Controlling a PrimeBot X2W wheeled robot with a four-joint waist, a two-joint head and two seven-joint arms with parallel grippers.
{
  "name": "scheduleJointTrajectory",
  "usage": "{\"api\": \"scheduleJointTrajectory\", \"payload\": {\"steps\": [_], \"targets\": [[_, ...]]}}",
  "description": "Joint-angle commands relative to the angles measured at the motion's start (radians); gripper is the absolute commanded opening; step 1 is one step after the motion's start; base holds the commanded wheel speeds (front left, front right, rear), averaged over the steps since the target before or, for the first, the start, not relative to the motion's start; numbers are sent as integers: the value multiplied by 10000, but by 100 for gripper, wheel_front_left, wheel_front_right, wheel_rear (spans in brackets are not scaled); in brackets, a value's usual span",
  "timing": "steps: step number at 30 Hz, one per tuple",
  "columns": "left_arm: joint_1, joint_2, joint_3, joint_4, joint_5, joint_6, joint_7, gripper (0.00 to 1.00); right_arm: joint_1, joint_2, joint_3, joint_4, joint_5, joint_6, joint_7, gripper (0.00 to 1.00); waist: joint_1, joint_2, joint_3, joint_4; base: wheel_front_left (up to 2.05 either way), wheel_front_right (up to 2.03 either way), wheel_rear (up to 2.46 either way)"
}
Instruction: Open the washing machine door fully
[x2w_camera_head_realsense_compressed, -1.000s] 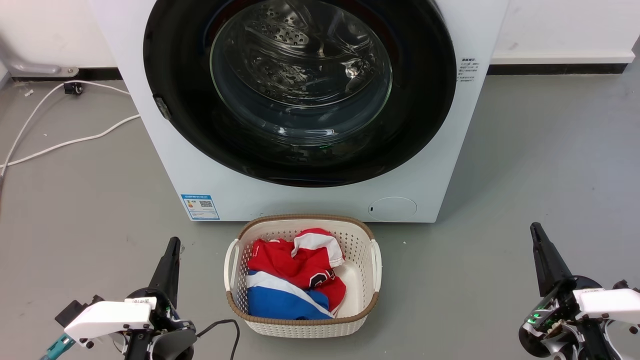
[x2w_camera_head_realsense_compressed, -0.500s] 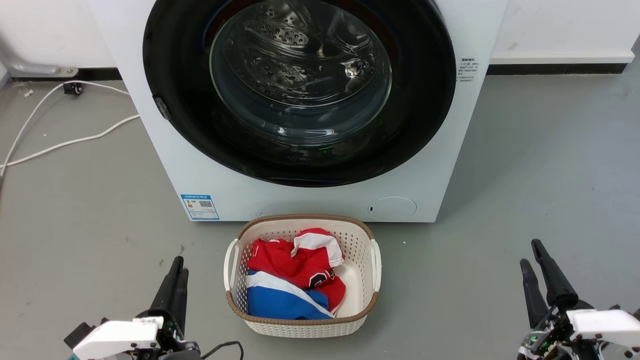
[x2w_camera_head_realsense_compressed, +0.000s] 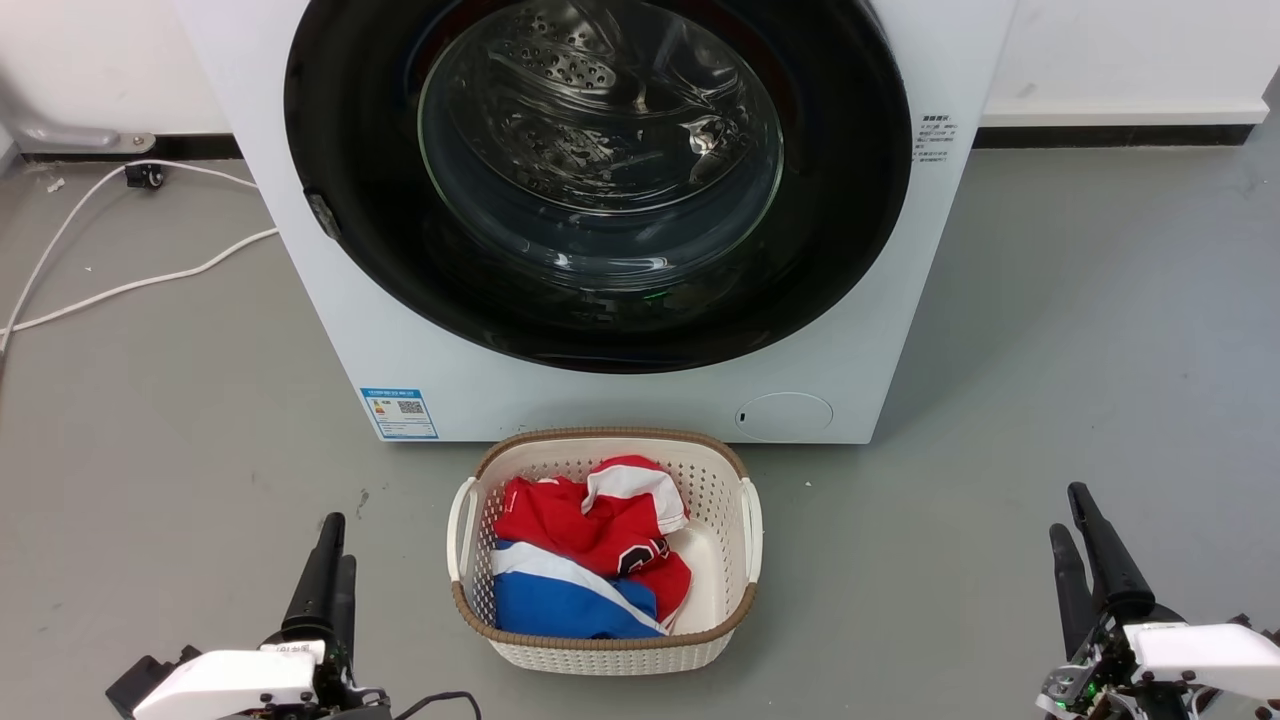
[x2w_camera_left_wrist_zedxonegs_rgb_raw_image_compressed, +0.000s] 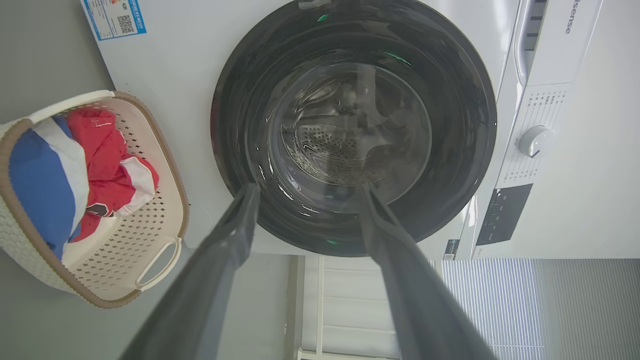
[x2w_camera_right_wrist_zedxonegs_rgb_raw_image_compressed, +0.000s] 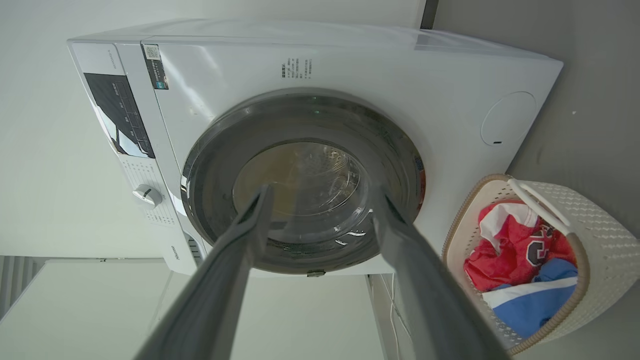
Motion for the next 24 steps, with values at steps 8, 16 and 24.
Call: {"api": "scheduleJointTrajectory", "payload": {"steps": [8,16,24], "targets": [[14,24,264,-305,995,0,-398,100,-150,-10,-70,-195,-1271,1,-401,100,0,0,17,-23,0,0,0],[69,27,682,-764,2541,0,-757,100,-208,-10,-328,-552,-2973,1,-757,100,0,0,56,-36,0,0,0],[150,29,763,-1600,4236,123,-1042,100,-230,-11,-185,-1253,-5186,1,-1045,100,0,0,75,-50,0,0,0]]}}
